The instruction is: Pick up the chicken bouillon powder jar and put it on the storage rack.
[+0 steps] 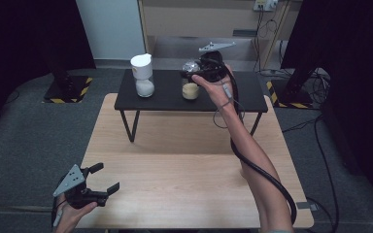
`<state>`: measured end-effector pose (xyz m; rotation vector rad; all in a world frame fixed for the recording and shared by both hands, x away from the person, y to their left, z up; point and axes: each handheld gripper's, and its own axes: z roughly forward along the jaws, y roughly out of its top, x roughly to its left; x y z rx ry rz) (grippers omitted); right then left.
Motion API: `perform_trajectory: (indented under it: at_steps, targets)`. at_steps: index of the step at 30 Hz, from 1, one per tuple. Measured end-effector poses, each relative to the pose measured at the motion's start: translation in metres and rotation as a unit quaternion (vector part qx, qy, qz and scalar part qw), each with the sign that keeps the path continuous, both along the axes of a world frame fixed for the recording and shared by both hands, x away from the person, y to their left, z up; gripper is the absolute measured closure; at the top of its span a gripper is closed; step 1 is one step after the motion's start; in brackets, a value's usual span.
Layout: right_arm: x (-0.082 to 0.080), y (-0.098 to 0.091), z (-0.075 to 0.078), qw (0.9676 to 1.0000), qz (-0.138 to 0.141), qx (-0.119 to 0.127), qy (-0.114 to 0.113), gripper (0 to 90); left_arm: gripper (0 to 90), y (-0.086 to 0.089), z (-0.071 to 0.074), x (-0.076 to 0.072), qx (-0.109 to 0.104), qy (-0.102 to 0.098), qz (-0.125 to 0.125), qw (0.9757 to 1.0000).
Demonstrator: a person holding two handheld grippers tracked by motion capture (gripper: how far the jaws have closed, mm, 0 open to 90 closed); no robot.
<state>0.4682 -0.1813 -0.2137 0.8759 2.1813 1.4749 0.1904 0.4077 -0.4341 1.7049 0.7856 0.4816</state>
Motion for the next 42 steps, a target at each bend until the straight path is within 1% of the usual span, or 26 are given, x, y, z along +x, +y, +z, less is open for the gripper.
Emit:
perform_trajectory:
  at_steps: [2, 10, 14, 17, 21, 28, 29, 31, 32, 33, 34, 35, 36, 37, 38, 40, 42]
  targets:
    - [0.001, -0.001, -0.002, 1.0000, 0.000, 0.003, 0.000, 34.9, 0.6, 0.000, 0.000, 0.000, 0.000, 0.000, 0.000, 1.0000]
    - [0.003, 0.001, -0.005, 1.0000, -0.003, -0.001, 0.004, 34.9, 0.6, 0.000, 0.000, 0.000, 0.000, 0.000, -0.001, 1.0000]
    - [0.003, 0.000, -0.008, 1.0000, -0.007, 0.002, 0.006, 34.9, 0.6, 0.000, 0.000, 0.000, 0.000, -0.001, -0.001, 1.0000]
    - [0.003, -0.002, -0.010, 0.9999, -0.008, 0.008, 0.006, 34.8, 0.6, 0.000, 0.000, 0.000, 0.000, 0.000, -0.001, 1.0000]
    - [0.003, -0.003, -0.012, 0.9999, -0.006, 0.010, 0.003, 34.8, 0.6, 0.000, 0.000, 0.000, 0.000, 0.000, -0.001, 1.0000]
    - [0.001, 0.000, -0.013, 0.9999, -0.008, 0.007, -0.002, 34.1, 0.6, 0.000, 0.000, 0.000, 0.000, -0.001, -0.001, 1.0000]
    - [0.001, -0.001, -0.014, 0.9999, -0.008, 0.013, -0.001, 32.5, 0.6, 0.000, 0.000, 0.000, 0.000, -0.001, -0.001, 1.0000]
    - [0.000, -0.003, -0.016, 0.9996, -0.011, 0.027, -0.006, 27.8, 0.6, 0.000, 0.000, 0.000, 0.000, -0.001, -0.001, 1.0000]
    - [0.000, -0.003, -0.016, 0.9996, -0.011, 0.027, -0.006, 27.8, 0.6, 0.000, 0.000, 0.000, 0.000, -0.001, -0.001, 1.0000]
    - [-0.001, -0.004, -0.015, 0.9994, -0.012, 0.030, -0.012, 23.0, 0.6, 0.000, 0.000, 0.000, 0.000, -0.001, -0.001, 1.0000]
    - [-0.002, -0.005, -0.015, 0.9993, -0.011, 0.033, -0.013, 20.5, 0.6, 0.000, 0.000, 0.000, 0.000, -0.001, -0.001, 1.0000]
    - [-0.002, -0.005, -0.015, 0.9993, -0.011, 0.033, -0.013, 20.5, 0.6, 0.000, 0.000, 0.000, 0.000, -0.001, -0.001, 1.0000]
    - [-0.003, -0.007, -0.012, 0.9992, -0.008, 0.036, -0.016, 15.2, 0.6, 0.000, 0.000, 0.000, 0.000, -0.001, -0.001, 1.0000]
    - [-0.003, -0.007, -0.012, 0.9992, -0.008, 0.036, -0.016, 15.2, 0.6, 0.000, 0.000, 0.000, 0.000, -0.001, -0.001, 1.0000]
    - [-0.007, -0.008, -0.009, 0.9990, -0.011, 0.034, -0.026, 11.8, 0.6, 0.000, 0.000, 0.000, 0.001, -0.001, -0.001, 1.0000]
    - [-0.009, -0.009, -0.007, 0.9990, -0.012, 0.033, -0.030, 10.4, 0.6, -0.001, 0.000, 0.000, 0.001, -0.001, -0.001, 1.0000]
    - [-0.015, -0.013, 0.002, 0.9988, -0.008, 0.026, -0.040, 9.1, 0.6, -0.001, 0.000, 0.000, 0.001, -0.001, -0.001, 1.0000]
